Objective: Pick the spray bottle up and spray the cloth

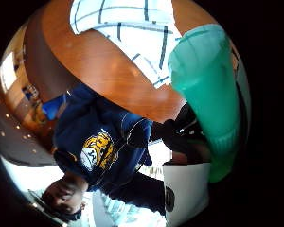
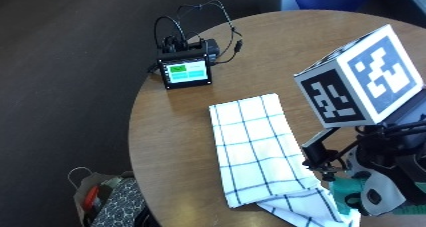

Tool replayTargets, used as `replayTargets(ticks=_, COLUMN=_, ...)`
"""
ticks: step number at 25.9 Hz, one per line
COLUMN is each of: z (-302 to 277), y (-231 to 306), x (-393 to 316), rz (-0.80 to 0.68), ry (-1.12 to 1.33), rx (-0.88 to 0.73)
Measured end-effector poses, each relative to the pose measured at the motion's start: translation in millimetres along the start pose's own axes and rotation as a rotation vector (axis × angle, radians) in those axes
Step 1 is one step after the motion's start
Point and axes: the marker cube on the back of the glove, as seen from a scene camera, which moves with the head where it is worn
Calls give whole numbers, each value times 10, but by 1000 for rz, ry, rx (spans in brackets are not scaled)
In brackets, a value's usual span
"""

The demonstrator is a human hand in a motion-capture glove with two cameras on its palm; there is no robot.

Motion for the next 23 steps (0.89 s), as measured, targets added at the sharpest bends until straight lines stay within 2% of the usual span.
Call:
replayTargets(ticks=14, z=-5, y=-100, x=-75, rz=13, ry=57, rx=-152)
replayTargets(ticks=18, z=26, y=-43, x=-34, rz=-46, ry=-28, rx=-90)
replayTargets(ticks=23, z=-52, y=107, x=50, rz=-146, ry=-191, rx=71)
